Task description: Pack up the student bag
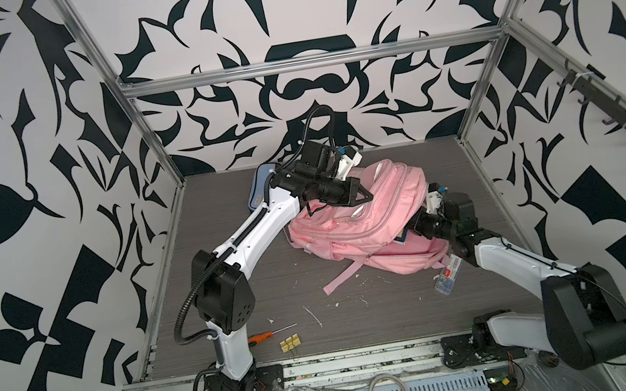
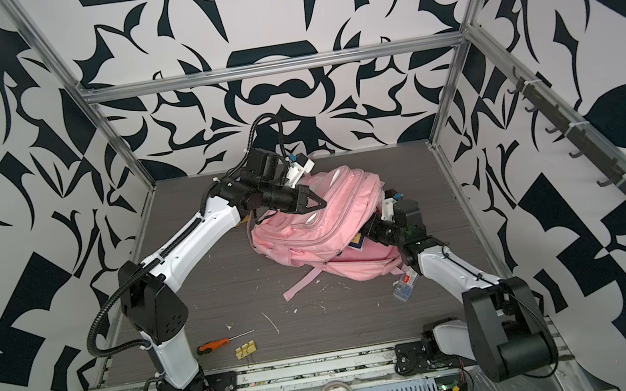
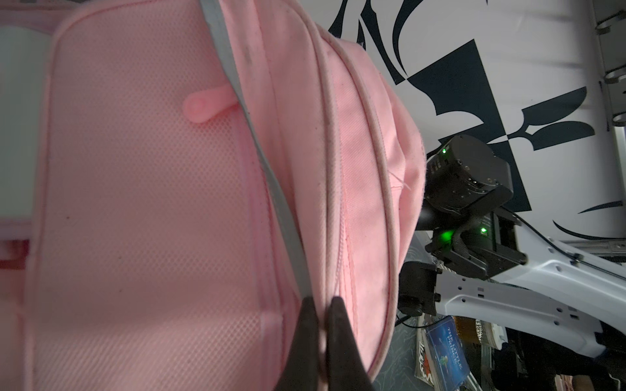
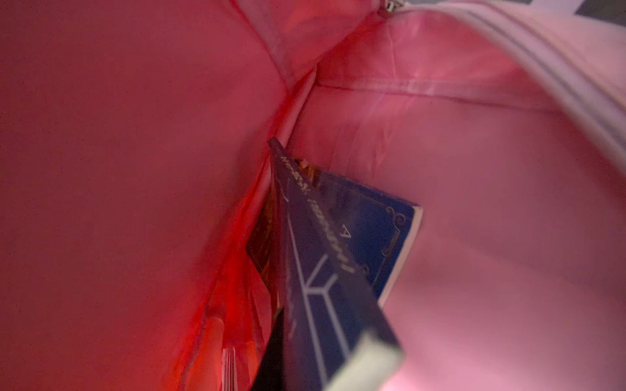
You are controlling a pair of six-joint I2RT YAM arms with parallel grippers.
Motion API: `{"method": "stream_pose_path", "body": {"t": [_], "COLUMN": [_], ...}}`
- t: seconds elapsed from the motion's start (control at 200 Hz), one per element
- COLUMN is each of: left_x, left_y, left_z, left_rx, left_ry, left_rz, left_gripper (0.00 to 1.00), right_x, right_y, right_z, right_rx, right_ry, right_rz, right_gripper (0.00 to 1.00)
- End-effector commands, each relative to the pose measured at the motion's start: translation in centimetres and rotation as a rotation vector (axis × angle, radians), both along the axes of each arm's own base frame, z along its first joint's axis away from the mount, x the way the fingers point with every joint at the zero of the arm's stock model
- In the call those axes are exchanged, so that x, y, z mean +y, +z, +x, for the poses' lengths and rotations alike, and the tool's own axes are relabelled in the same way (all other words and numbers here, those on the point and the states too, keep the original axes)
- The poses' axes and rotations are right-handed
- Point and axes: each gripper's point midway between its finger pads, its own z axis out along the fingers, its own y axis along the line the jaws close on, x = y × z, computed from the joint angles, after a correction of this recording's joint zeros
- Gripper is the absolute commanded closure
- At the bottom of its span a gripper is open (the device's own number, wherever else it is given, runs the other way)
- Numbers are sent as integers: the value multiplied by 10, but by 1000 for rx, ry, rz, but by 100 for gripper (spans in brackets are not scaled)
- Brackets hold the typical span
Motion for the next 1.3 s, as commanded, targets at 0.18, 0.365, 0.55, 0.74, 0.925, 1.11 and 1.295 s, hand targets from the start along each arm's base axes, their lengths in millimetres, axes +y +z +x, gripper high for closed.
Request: {"method": "stream_pose_path", "body": {"t": [0.18, 0.365, 0.55, 0.74, 0.925, 1.11, 1.295], "left_x": [-1, 2, 1, 2, 4, 4, 0], "left_y": [76, 75, 70, 66, 61, 56, 52], "left_z": [-25, -28, -29, -31, -30, -29, -28], "left_rx": [-131, -124, -107, -94, -90, -76, -61], "left_ry": [-69, -63, -63, -58, -50, -51, -61], "left_rz": [-208, -214, -225, -229, -212, -206, -205], "left_gripper": [100, 100, 100, 100, 100, 100, 100], "right_x": [0, 20, 33, 30, 10, -2, -2], "right_y": [8, 53, 81, 22, -31, -42, -61], "right_z": [15, 17, 7, 7, 6, 10, 16], "right_rx": [-92, -222, -281, -84, 82, 144, 224], "right_ry": [-43, 54, 145, 108, -4, -30, -72], "right_rz": [73, 180, 271, 224, 70, -83, -156], "right_gripper": [100, 100, 100, 100, 100, 96, 89]}}
